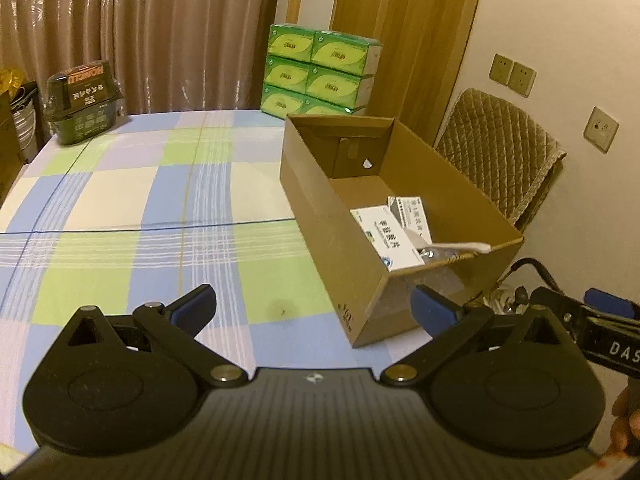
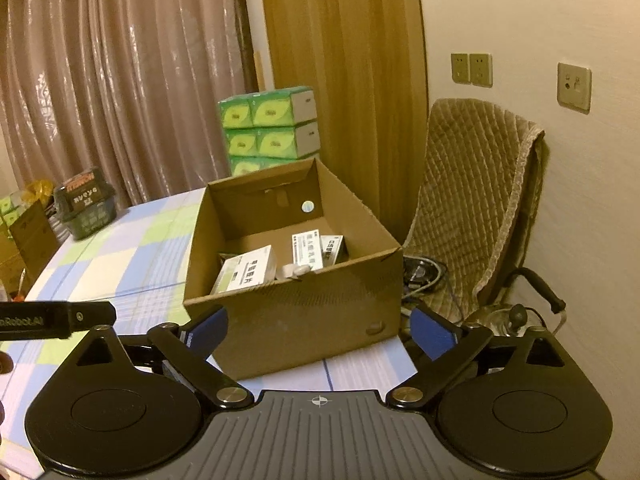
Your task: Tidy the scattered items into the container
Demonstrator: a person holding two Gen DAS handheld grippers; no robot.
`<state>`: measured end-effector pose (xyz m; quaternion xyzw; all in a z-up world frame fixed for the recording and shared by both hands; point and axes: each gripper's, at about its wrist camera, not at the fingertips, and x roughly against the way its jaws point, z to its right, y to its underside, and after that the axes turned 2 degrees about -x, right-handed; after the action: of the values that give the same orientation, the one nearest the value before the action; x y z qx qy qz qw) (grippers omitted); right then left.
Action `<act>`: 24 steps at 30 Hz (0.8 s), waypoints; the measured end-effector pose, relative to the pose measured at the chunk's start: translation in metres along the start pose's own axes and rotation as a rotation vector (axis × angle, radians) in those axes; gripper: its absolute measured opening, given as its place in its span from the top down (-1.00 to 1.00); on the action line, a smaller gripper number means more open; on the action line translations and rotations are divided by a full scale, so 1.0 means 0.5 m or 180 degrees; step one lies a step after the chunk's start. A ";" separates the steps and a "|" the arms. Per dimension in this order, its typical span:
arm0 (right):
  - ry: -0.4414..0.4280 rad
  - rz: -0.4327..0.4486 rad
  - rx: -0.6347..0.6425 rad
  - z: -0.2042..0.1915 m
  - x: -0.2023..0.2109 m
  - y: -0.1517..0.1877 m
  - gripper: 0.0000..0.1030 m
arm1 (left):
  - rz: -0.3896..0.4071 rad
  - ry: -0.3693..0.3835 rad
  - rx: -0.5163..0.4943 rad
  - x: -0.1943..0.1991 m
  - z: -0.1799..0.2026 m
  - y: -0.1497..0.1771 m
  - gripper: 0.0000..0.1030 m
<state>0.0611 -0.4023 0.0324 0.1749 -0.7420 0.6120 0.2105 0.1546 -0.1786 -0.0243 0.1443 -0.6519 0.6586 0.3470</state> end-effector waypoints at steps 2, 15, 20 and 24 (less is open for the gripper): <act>-0.0011 0.0017 0.0024 -0.005 0.011 -0.001 -0.90 | -0.0037 -0.0100 -0.0056 0.007 0.007 0.003 -0.97; 0.0036 0.0090 0.0077 -0.016 0.073 -0.012 -0.96 | -0.0048 -0.0156 -0.0069 0.066 0.030 0.013 -0.98; 0.0000 0.0097 0.0113 -0.021 0.094 -0.011 -0.96 | -0.0037 -0.0143 -0.0077 0.080 0.036 0.017 -0.98; -0.0020 0.0090 0.0133 -0.024 0.099 -0.007 -0.96 | -0.0030 -0.0135 -0.0094 0.087 0.041 0.020 -0.98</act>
<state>0.0219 -0.3914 0.0632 0.1707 -0.7321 0.6297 0.1959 0.1115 -0.1854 -0.0015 0.1562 -0.6681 0.6441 0.3383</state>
